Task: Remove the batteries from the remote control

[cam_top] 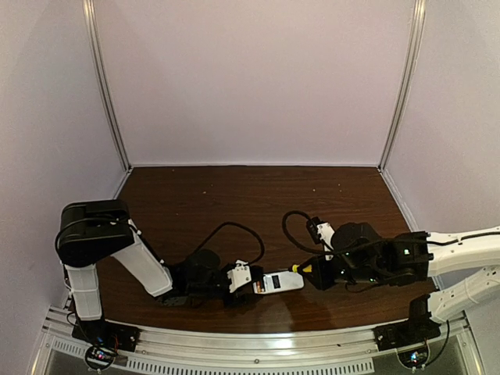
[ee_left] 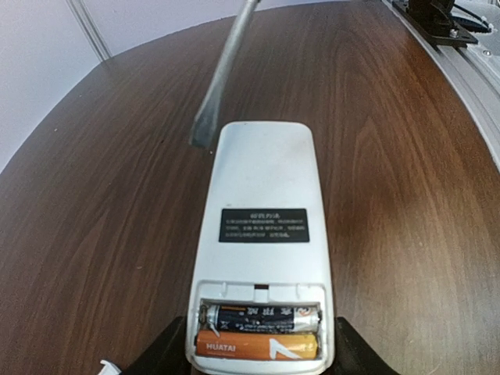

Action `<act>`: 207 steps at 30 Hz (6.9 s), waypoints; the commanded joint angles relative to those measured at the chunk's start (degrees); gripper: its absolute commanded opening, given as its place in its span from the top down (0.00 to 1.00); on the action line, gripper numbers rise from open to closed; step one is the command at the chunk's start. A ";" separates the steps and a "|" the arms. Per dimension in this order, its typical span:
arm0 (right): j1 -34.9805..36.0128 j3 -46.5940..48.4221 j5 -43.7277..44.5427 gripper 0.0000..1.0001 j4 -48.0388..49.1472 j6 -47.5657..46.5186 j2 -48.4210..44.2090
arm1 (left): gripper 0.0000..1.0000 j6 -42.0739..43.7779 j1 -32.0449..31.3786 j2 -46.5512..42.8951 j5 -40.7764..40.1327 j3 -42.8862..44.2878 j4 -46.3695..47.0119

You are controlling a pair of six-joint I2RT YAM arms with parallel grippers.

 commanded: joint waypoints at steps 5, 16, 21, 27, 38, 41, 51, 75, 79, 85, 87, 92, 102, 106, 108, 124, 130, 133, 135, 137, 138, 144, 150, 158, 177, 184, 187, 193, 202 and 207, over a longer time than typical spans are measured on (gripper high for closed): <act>0.20 2.77 -2.83 1.00 3.22 -1.47 3.82 | 1.00 9.18 -0.25 -0.77 -4.48 -0.13 7.80; 0.35 3.35 -4.14 1.00 6.80 0.15 7.58 | 1.00 13.66 -0.69 -0.46 -7.94 -1.59 13.19; 0.55 4.30 -4.13 1.00 7.69 0.32 9.53 | 1.00 13.27 -1.09 -0.46 -11.92 -1.23 12.58; 1.07 5.86 -0.72 1.00 5.95 1.49 11.75 | 1.00 11.37 -1.14 -0.36 -16.72 0.16 10.65; 2.04 7.30 3.23 1.00 5.34 3.47 12.95 | 1.00 8.22 -1.23 -0.19 -17.12 1.82 7.35; 2.17 7.43 4.93 1.00 4.63 3.94 13.35 | 1.00 7.10 -1.21 -0.13 -16.43 2.49 6.01; 2.19 8.65 7.18 1.00 4.57 3.80 15.82 | 1.00 5.39 -1.20 0.03 -15.13 3.57 4.79; 2.30 11.12 10.66 1.00 2.19 3.46 20.41 | 1.00 4.04 -1.23 0.13 -13.96 4.97 2.59; 2.38 11.66 11.93 1.00 0.63 3.93 20.80 | 1.00 3.96 -1.23 0.16 -14.03 5.06 2.43; 2.79 12.37 12.11 1.00 -0.15 4.35 21.90 | 1.00 3.78 -1.22 0.13 -13.94 5.25 2.21; 2.97 12.90 12.11 1.00 -0.53 4.38 22.60 | 1.00 3.71 -1.18 0.12 -13.81 5.26 2.12; 3.27 14.45 11.12 1.00 -1.20 4.18 25.30 | 1.00 3.69 -1.23 0.10 -13.24 5.59 1.43; 3.46 18.36 10.37 1.00 -4.62 4.56 28.99 | 1.00 3.36 -1.18 0.46 -12.15 5.78 1.49; 3.43 20.13 10.03 1.00 -6.00 4.95 30.59 | 1.00 3.00 -1.23 0.64 -11.30 6.04 1.42; 3.46 20.76 9.77 1.00 -6.42 4.91 31.04 | 1.00 2.91 -1.23 0.69 -11.10 6.21 1.27; 1.98 16.78 7.08 1.00 -3.01 3.20 28.07 | 1.00 3.21 -1.22 1.40 -11.04 6.06 1.99; 1.43 14.68 5.41 1.00 -1.32 3.07 26.44 | 1.00 3.34 -1.22 1.31 -10.98 5.96 2.04; 0.79 12.67 3.21 1.00 1.15 2.98 25.01 | 1.00 3.34 -1.23 1.31 -10.99 5.96 2.04; 0.39 11.80 2.55 1.00 1.98 2.98 24.25 | 1.00 3.34 -1.18 1.22 -10.99 5.96 1.95; -0.03 11.08 2.22 1.00 2.30 2.97 23.72 | 1.00 3.40 -1.23 1.20 -11.01 5.88 1.92; -0.18 10.75 2.00 1.00 2.52 2.90 23.51 | 1.00 3.50 -1.23 1.22 -10.96 5.88 1.93; -1.68 8.11 -0.56 1.00 5.12 2.85 21.97 | 1.00 3.78 -1.18 1.13 -10.63 5.70 2.03; -3.60 5.09 -3.96 1.00 8.57 2.80 20.78 | 1.00 4.04 -1.23 1.13 -10.66 5.53 2.19; -5.30 3.35 -5.77 1.00 10.33 2.63 20.36 | 1.00 4.30 -1.18 1.13 -11.01 5.09 2.90; -6.67 0.86 -11.52 1.00 15.00 2.01 20.85 | 1.00 5.00 -1.23 1.07 -10.50 4.47 3.68; -7.47 -0.04 -11.76 1.00 14.98 1.14 20.56 | 1.00 5.10 -1.23 1.05 -10.70 4.20 3.97; -7.46 1.19 -9.83 1.00 11.86 0.08 20.89 | 1.00 5.11 -1.23 1.06 -10.82 4.29 3.80; -7.29 5.42 -5.34 1.00 4.74 -1.36 22.31 | 1.00 5.10 -1.21 0.96 -11.03 4.29 3.62; -4.04 12.34 1.73 1.00 -6.64 -0.16 24.70 | 1.00 5.27 -1.18 1.22 -11.71 4.55 3.36; -3.56 12.11 0.53 1.00 -5.13 -0.38 24.96 | 1.00 5.27 -1.22 1.22 -11.74 4.72 2.88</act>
